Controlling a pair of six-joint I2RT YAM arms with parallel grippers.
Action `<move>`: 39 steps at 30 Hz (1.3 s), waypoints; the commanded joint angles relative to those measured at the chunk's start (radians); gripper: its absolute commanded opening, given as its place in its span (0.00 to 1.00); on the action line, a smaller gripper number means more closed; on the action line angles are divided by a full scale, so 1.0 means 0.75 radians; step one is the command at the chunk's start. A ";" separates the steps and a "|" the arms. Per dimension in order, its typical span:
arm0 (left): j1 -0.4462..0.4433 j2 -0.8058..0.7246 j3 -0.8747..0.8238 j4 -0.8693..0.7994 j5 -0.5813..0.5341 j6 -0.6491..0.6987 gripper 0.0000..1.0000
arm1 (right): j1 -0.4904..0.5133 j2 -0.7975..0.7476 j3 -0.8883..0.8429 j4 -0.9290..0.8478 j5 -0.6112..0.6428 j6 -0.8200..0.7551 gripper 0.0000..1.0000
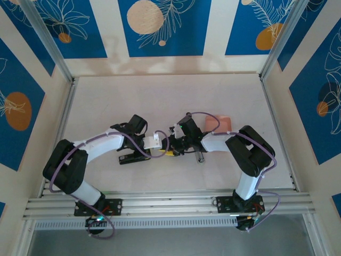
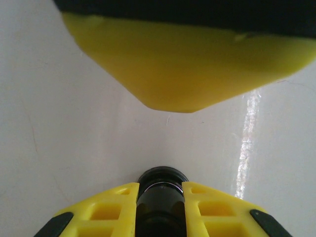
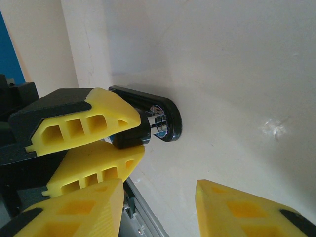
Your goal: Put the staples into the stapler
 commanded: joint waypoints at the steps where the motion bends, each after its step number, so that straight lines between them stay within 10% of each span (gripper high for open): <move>1: -0.017 0.022 0.004 -0.044 -0.028 -0.043 0.15 | -0.001 0.000 -0.003 -0.029 -0.002 -0.017 0.44; 15: -0.005 -0.107 0.341 -0.260 -0.414 -0.744 0.01 | -0.016 -0.052 -0.024 -0.009 0.056 -0.007 0.44; 26: 0.163 0.175 0.732 -0.635 -0.589 -1.254 0.00 | -0.014 -0.042 -0.004 0.020 0.081 0.002 0.43; 39: 0.398 0.321 0.742 -0.529 -0.590 -1.378 0.00 | -0.002 -0.038 -0.004 0.019 0.100 0.003 0.44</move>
